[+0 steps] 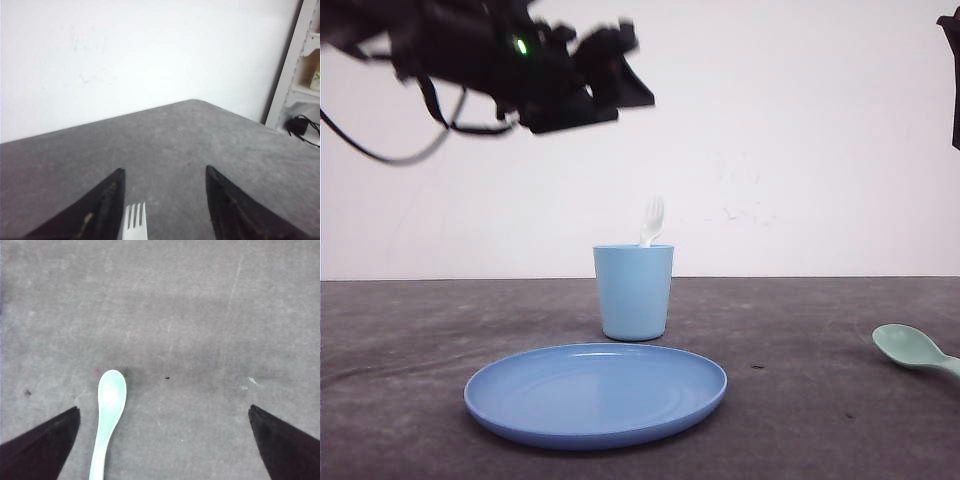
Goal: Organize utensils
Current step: 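Withdraw the left gripper away from the cup, then lower the right gripper onto the mint-green spoon and grasp its handle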
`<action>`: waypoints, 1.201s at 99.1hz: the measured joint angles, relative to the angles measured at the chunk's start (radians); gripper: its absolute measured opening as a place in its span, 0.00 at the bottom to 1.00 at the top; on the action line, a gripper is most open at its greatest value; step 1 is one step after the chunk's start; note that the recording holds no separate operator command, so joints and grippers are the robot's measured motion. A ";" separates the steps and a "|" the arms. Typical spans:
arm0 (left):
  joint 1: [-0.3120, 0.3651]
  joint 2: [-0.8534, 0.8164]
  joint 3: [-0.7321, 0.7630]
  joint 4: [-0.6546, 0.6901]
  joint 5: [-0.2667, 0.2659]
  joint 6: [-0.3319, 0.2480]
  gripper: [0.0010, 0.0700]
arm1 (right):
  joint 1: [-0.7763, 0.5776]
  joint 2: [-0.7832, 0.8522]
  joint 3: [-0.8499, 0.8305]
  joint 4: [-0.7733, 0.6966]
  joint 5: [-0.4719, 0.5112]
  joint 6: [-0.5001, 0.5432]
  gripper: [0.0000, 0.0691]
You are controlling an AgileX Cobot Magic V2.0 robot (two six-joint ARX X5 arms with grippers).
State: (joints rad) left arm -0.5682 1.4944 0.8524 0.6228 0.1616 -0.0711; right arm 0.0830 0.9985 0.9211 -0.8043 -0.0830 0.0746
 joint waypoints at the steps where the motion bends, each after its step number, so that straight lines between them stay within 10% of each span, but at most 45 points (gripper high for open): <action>1: 0.002 -0.018 0.000 -0.026 0.000 0.000 0.43 | 0.001 0.000 0.000 0.000 0.000 0.000 0.98; 66: 0.360 -0.789 0.000 -1.089 -0.246 -0.003 0.43 | 0.197 0.164 -0.077 0.106 0.008 0.090 0.98; 119: 0.396 -0.863 -0.082 -1.184 -0.248 0.000 0.43 | 0.279 0.402 -0.077 0.224 0.082 0.186 0.98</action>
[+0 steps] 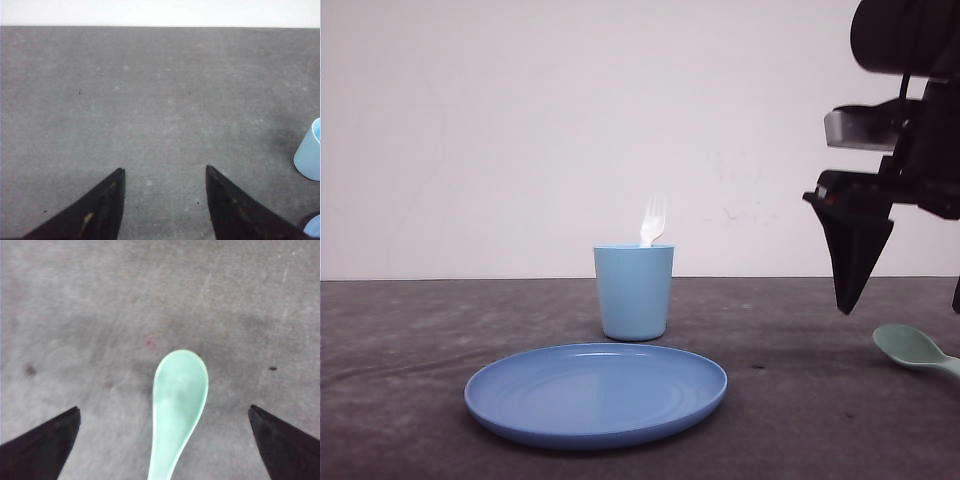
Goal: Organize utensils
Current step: 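Lower the right gripper onto the mint-green spoon and grasp its handle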
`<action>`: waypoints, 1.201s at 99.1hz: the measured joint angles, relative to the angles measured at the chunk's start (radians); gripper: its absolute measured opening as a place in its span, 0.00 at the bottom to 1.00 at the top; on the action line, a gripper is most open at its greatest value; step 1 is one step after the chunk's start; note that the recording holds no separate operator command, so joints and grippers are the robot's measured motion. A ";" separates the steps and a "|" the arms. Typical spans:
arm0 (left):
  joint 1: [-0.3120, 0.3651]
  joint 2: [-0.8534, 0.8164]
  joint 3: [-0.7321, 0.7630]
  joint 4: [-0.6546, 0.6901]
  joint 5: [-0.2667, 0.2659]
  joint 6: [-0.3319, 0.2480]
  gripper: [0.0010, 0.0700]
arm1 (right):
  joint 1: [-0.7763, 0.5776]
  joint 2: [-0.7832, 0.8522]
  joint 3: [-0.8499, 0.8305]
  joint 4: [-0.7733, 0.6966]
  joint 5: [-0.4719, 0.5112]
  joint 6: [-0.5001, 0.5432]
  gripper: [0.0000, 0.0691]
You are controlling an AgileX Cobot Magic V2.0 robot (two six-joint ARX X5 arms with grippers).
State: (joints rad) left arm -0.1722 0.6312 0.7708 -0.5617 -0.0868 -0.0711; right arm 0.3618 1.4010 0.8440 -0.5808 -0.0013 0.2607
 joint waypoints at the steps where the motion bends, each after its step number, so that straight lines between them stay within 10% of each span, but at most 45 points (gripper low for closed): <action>1: 0.000 0.000 0.000 -0.001 0.000 0.000 0.43 | 0.000 0.003 0.000 0.002 0.000 0.001 0.98; 54: 0.000 -0.002 0.000 0.000 0.000 0.000 0.43 | 0.008 0.113 0.000 0.046 0.043 0.010 0.77; 119: 0.000 -0.002 0.000 0.005 0.000 0.000 0.43 | 0.017 0.113 0.000 0.073 0.078 0.011 0.76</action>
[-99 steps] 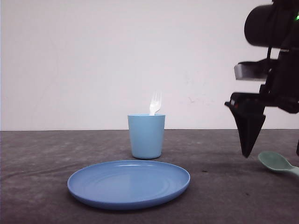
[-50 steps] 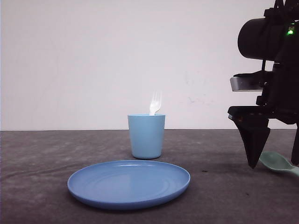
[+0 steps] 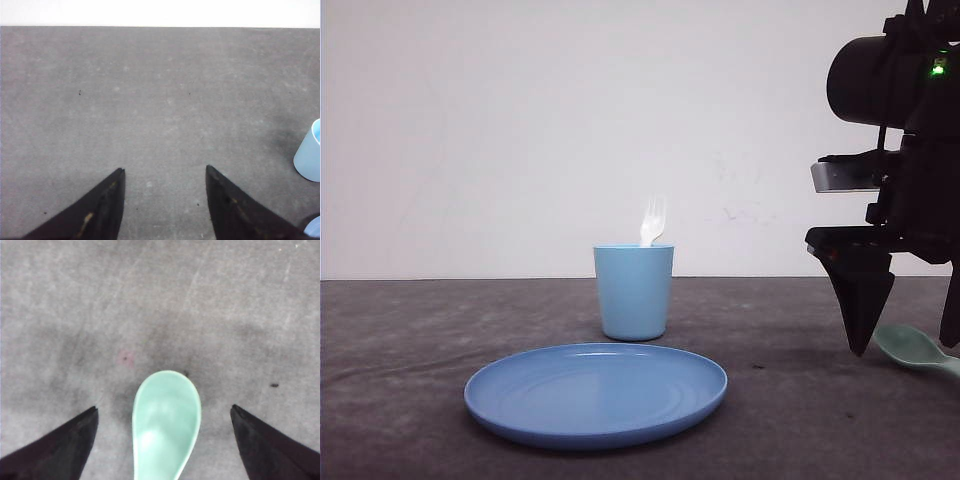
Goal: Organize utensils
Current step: 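Lower the right gripper onto the mint-green spoon and grasp its handle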
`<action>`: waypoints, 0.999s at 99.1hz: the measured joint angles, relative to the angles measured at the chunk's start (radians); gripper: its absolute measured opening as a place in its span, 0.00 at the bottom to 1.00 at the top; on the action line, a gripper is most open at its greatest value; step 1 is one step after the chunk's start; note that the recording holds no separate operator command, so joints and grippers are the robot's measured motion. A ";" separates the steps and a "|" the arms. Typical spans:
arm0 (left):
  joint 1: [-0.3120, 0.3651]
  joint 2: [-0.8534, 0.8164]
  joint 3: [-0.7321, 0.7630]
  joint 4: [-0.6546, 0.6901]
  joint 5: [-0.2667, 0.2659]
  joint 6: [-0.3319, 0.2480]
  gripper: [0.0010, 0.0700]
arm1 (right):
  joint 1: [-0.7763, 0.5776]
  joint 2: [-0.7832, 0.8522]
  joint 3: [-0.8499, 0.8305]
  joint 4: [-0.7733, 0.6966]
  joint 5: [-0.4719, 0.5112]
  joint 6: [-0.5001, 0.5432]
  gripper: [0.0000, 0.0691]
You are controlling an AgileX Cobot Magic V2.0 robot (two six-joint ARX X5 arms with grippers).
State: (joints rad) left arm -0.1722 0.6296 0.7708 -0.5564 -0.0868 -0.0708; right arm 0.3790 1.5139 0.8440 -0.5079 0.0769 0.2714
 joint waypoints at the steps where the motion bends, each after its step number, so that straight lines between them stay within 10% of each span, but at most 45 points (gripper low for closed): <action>1: 0.000 0.000 0.000 0.000 0.000 0.000 0.43 | 0.000 0.000 0.000 0.000 0.000 0.000 0.76; 34: 0.000 0.000 0.000 0.005 0.000 0.000 0.43 | 0.000 0.030 0.000 0.002 -0.002 0.006 0.74; 70: 0.000 0.000 0.000 0.005 0.000 0.000 0.43 | 0.007 0.030 0.000 0.002 -0.002 0.007 0.32; 99: 0.000 0.000 0.000 0.005 0.000 0.000 0.43 | 0.008 0.030 0.000 -0.003 -0.002 0.019 0.18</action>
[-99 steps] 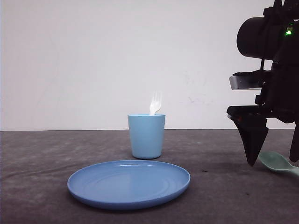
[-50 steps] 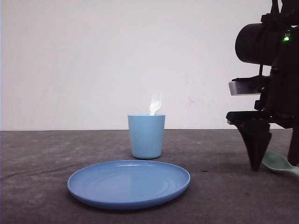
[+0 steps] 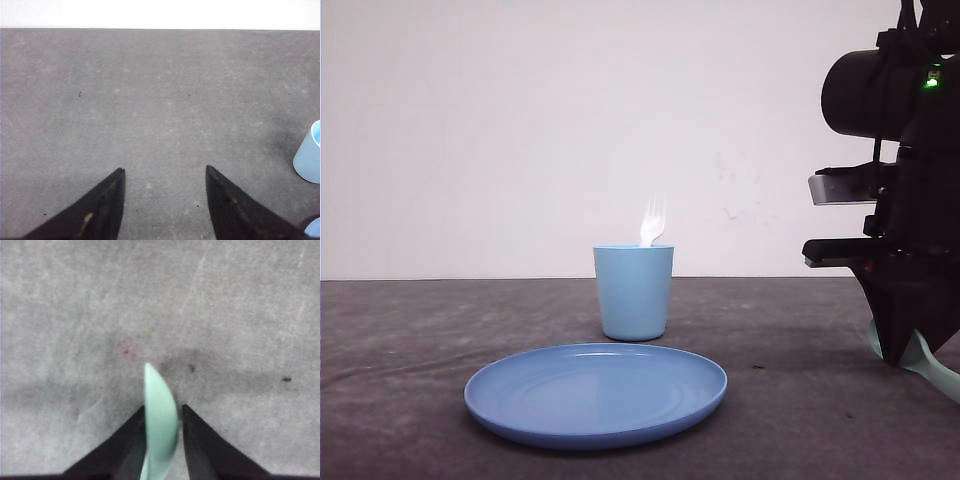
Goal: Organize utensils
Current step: 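Lower the right gripper onto the mint-green spoon and grasp its handle, then lift the green spoon with the right gripper toward the blue cup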
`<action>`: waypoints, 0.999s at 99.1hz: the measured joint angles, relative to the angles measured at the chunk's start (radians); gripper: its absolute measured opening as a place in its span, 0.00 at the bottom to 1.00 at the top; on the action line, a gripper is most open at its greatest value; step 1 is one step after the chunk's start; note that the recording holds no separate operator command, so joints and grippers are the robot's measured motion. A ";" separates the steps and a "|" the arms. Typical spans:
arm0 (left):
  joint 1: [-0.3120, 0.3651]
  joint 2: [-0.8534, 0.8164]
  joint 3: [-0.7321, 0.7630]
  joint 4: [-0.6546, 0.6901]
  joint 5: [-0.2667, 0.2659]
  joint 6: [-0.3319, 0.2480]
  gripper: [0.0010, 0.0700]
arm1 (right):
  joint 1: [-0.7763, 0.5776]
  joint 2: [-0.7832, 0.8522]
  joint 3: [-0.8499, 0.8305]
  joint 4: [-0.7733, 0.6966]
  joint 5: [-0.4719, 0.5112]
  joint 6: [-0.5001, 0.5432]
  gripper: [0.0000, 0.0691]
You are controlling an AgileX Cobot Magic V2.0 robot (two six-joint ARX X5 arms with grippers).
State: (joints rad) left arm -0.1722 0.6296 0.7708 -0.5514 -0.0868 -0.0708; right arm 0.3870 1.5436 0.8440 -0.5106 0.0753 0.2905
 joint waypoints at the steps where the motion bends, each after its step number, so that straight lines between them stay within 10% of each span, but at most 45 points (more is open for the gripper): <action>1: 0.000 0.000 0.000 0.000 0.000 0.000 0.43 | 0.000 0.000 0.000 0.000 0.000 0.000 0.18; 59: 0.000 0.000 0.000 -0.002 0.000 0.000 0.43 | 0.026 -0.043 0.010 0.007 -0.004 0.002 0.08; 99: 0.000 0.000 0.000 -0.002 0.000 0.000 0.43 | 0.133 -0.138 0.119 0.288 -0.106 -0.069 0.08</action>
State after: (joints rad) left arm -0.1722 0.6296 0.7708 -0.5533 -0.0868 -0.0708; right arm 0.5198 1.4052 0.9627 -0.2230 -0.0307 0.2214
